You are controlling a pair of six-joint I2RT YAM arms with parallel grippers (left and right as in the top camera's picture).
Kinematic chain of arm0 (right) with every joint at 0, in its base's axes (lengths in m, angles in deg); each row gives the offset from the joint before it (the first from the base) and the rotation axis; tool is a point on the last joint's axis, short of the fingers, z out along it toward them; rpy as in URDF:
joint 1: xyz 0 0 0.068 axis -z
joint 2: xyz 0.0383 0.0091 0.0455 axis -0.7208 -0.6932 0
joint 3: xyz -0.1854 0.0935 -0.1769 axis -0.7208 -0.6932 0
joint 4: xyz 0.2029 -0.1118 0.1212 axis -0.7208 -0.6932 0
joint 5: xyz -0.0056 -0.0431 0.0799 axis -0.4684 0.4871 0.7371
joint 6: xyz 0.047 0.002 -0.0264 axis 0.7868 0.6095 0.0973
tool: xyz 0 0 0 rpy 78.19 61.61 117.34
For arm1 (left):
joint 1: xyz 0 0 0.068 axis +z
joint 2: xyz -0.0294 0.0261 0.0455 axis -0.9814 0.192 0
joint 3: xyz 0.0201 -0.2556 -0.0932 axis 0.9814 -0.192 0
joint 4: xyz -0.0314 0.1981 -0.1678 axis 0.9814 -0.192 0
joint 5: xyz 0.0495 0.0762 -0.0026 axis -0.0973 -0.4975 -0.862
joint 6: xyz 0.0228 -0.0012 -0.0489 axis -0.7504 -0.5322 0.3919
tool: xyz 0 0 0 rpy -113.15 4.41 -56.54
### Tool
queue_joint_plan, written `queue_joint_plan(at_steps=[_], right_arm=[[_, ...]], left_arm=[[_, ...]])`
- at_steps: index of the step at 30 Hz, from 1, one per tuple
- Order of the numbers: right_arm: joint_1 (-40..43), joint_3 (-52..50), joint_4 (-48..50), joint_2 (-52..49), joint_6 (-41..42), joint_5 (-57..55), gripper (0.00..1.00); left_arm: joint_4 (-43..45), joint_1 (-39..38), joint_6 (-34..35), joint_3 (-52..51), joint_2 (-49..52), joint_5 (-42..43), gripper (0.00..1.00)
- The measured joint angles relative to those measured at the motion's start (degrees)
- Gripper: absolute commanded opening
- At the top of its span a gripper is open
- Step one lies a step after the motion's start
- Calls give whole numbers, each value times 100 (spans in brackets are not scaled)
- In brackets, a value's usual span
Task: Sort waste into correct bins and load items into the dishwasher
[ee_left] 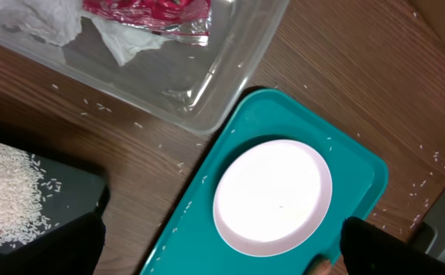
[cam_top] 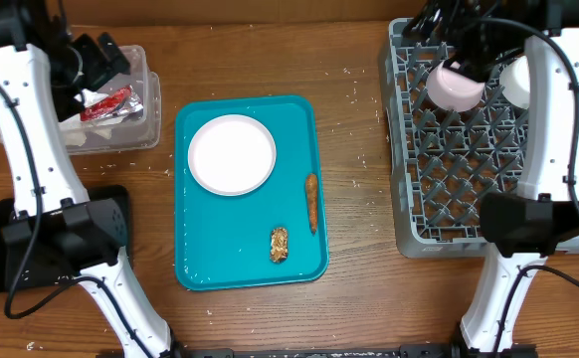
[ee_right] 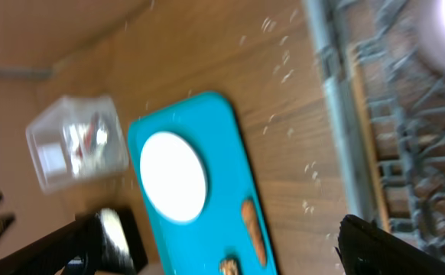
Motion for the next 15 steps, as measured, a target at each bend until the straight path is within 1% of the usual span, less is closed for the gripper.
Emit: queue_joint_plan(at_steps=[3,7,12,15], right_arm=[[-389,-151,-4,0,-190,72,100],[-1340,-691,11,2,-262,-79,100],[-2778,-1683,0,0,210,-1176,100],[-3445,-2015,-4,0,476,-1641,100]], left_arm=[[-9,129,-68,0,-17,66,100],[-11,188,-83,0,-33,109,100],[-9,188,-105,0,-33,129,100],[-11,188,-227,0,-33,131,100]])
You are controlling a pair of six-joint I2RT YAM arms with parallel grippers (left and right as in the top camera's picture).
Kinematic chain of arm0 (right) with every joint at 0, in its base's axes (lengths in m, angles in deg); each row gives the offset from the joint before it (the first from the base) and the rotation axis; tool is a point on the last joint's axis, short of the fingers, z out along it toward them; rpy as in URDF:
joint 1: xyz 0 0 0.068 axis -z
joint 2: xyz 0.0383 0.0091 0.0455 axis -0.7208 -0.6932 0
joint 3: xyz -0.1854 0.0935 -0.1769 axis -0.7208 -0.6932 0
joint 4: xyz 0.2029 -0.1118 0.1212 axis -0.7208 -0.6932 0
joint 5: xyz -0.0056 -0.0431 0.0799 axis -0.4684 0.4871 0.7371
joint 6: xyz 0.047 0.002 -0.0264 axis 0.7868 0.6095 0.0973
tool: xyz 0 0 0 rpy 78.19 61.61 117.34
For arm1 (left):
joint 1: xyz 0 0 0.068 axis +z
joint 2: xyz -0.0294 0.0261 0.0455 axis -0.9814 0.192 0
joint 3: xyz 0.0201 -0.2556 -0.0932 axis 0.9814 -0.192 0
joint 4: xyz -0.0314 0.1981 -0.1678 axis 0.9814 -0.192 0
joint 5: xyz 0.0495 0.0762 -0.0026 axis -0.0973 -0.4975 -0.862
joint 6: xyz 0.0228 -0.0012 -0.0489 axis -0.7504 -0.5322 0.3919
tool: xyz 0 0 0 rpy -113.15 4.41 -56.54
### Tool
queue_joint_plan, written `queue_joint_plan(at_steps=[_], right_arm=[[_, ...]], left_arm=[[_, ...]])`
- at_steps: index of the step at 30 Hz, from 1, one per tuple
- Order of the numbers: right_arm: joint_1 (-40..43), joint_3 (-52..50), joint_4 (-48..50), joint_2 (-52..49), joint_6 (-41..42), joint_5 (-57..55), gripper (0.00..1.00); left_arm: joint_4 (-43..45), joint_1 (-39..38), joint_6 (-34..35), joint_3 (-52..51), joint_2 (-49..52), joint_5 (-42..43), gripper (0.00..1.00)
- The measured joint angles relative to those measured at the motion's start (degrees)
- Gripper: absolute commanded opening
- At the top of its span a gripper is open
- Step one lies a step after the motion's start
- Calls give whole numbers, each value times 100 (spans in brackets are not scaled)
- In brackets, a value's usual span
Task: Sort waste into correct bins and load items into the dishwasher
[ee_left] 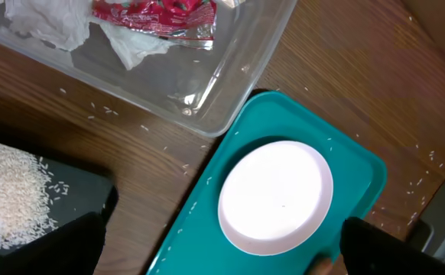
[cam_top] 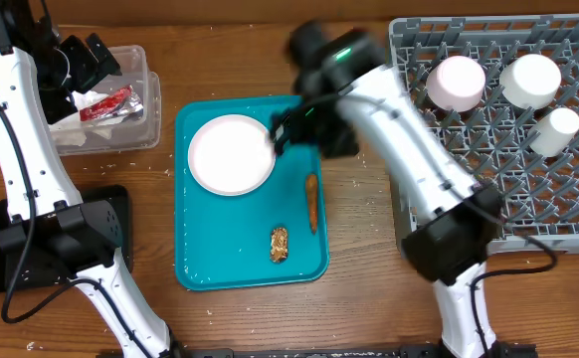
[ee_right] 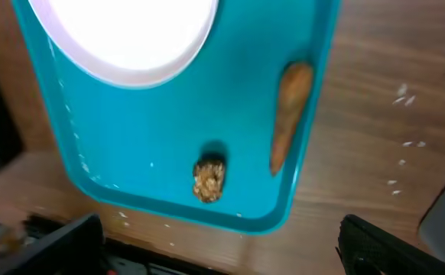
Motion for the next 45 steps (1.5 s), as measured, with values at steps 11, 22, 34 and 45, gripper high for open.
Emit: queue_joint_plan(at_steps=[11,22,34,45], right_arm=[[-1609,-1576,310,0,675,-1097,100],[-1714,-2859,1915,0,1158,-619,100],[-1714,-3681,2385,0,1917,-643,100],[-1714,-3847,2719,2,1965,-516,85]], left_arm=[[0,0,-140,0,0,-2,100],[0,0,-144,0,0,0,100],[0,0,-146,0,0,-11,100],[0,0,-144,0,0,-26,100]])
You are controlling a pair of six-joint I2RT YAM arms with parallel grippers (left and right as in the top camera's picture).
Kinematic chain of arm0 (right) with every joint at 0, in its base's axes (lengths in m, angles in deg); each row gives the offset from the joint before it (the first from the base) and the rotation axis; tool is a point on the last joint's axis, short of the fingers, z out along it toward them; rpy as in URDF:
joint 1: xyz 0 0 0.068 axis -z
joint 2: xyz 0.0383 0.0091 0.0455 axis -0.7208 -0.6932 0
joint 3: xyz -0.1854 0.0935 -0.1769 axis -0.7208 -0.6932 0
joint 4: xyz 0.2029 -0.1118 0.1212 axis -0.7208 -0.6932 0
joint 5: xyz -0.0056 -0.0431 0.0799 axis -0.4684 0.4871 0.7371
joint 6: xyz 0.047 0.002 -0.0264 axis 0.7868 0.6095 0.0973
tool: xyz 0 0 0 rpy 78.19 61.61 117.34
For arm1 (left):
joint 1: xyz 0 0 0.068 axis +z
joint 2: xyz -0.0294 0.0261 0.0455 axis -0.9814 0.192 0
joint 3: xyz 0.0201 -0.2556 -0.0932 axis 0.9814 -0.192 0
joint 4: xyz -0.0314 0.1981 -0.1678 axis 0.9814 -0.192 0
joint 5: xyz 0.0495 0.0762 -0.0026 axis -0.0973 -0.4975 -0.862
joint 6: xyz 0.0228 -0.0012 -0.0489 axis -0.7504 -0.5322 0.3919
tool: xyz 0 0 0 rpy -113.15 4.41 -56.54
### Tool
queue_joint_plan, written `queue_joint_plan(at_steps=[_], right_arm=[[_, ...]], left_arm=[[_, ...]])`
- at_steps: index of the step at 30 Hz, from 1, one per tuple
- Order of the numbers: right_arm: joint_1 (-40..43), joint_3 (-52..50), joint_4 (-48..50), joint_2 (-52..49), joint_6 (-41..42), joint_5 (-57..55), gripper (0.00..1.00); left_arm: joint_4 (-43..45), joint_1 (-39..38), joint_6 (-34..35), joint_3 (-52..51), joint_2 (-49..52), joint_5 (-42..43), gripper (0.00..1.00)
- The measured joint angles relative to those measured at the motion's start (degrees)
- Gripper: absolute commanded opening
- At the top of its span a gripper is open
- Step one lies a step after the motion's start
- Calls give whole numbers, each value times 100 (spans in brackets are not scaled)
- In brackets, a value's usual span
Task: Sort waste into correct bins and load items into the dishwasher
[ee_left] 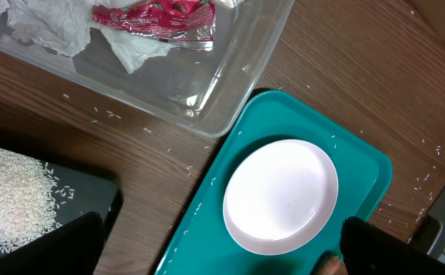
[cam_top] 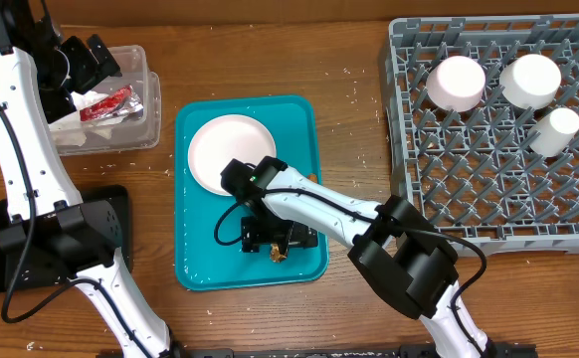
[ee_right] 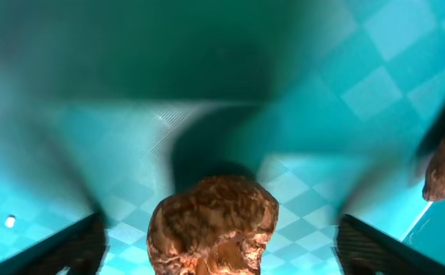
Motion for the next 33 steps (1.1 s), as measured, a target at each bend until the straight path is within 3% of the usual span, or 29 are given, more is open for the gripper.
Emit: queue_joint_plan(at_steps=[5,11,20,33], right_arm=[[0,-9,-33,0,48,26,68],[0,-13,-68,0,59,57,61],[0,-17,-129,0,55,111,63],[0,321,-669,0,28,22,76]], left_arm=[[0,0,-2,0,0,0,100],[0,0,-2,0,0,0,100],[0,0,-2,0,0,0,100],[0,0,-2,0,0,101,100]])
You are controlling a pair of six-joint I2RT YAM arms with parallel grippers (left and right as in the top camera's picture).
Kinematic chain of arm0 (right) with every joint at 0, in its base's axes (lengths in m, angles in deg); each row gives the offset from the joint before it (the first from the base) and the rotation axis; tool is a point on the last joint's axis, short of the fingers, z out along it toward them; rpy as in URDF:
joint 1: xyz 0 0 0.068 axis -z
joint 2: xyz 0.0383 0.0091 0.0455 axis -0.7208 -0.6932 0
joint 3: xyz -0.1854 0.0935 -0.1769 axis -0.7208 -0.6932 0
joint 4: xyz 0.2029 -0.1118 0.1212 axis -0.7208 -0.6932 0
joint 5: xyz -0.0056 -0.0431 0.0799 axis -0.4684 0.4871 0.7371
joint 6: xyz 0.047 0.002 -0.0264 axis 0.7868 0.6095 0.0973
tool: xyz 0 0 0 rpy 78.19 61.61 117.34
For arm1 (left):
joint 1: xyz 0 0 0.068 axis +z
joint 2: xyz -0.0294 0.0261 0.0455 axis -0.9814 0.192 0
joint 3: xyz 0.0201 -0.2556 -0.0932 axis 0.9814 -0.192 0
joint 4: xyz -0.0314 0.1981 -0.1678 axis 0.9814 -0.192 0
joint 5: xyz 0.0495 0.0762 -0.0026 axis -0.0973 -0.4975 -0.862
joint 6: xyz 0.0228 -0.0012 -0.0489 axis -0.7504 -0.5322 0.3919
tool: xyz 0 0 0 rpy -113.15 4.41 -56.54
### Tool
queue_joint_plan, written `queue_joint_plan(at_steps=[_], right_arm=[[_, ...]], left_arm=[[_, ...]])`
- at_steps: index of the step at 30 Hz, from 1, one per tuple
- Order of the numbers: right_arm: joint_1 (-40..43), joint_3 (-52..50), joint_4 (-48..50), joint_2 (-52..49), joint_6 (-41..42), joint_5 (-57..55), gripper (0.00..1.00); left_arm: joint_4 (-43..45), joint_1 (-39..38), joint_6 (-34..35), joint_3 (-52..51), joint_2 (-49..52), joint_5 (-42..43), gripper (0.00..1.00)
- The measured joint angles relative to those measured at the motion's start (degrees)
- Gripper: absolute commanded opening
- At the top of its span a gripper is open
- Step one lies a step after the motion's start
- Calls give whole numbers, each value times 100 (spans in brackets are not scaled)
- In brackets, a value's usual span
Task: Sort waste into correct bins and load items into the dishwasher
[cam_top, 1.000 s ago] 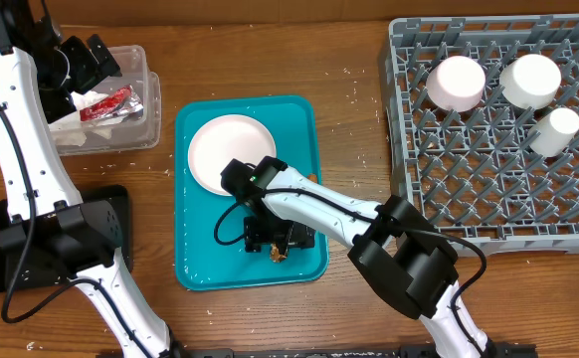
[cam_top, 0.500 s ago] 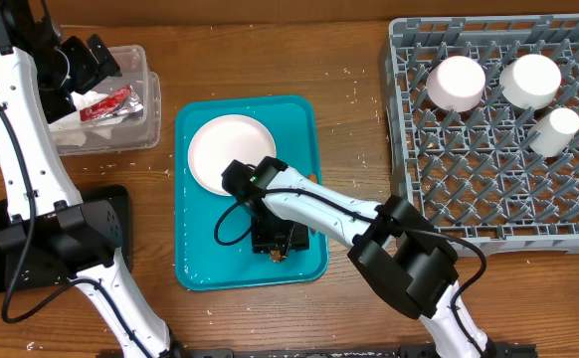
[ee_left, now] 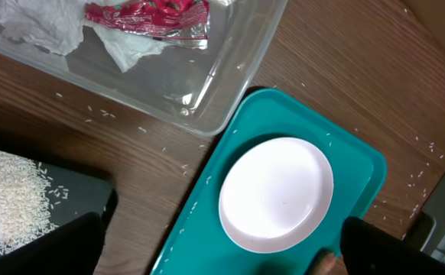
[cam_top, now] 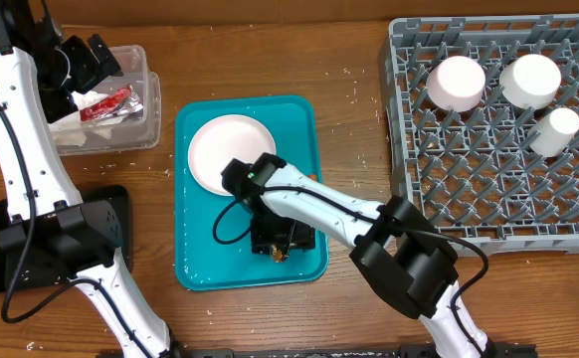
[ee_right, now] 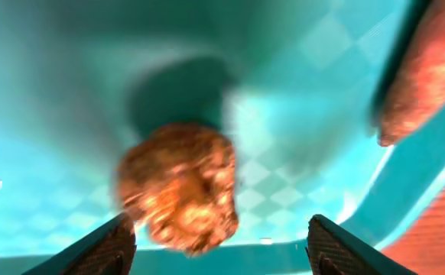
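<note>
A brown crumbly food lump (ee_right: 178,187) lies at the front of the teal tray (cam_top: 195,249). My right gripper (ee_right: 221,233) is low over it and open, one finger on each side, neither clearly touching. In the overhead view the right gripper (cam_top: 282,242) covers most of the lump. An orange-brown stick of food (ee_right: 429,69) lies just to the right. A white plate (cam_top: 220,154) sits at the back of the tray. My left gripper (ee_left: 222,256) hangs open and holds nothing, above the clear waste bin (ee_left: 207,69).
The clear bin holds a red wrapper (ee_left: 150,15) and crumpled tissue. A black bin with rice (ee_left: 16,198) stands front left. The grey dish rack (cam_top: 488,179) on the right holds three pale cups (cam_top: 459,83). Rice grains are scattered on the wooden table.
My right gripper has shifted over the lump, and its fingers stand nearer to it than before. The lump is still on the tray. The left arm has hardly moved.
My right gripper was at the back of the dish rack by a pink cup. Then it hung above the tray beside the plate, the cups left standing in the rack. Later it was low over the brown lump, and now its open fingers flank the lump.
</note>
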Motion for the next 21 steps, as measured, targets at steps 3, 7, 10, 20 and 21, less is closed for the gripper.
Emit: queue_joint_plan(at_steps=[3,7,10,20,21], right_arm=[[0,498,-260,0,-2,-177,86],[13,1231,-450,33,-11,-420,96],[68,1670,-254,74,-26,-492,100],[949,1845,1110,142,-17,-684,88],[1067,1845,1209,142,-17,-688,87]], left_arm=[[0,0,0,0,0,146,100],[0,-13,0,0,0,535,100],[0,-83,-2,0,0,651,100],[0,-664,-81,0,0,-297,100],[0,-680,-107,0,0,-367,100]])
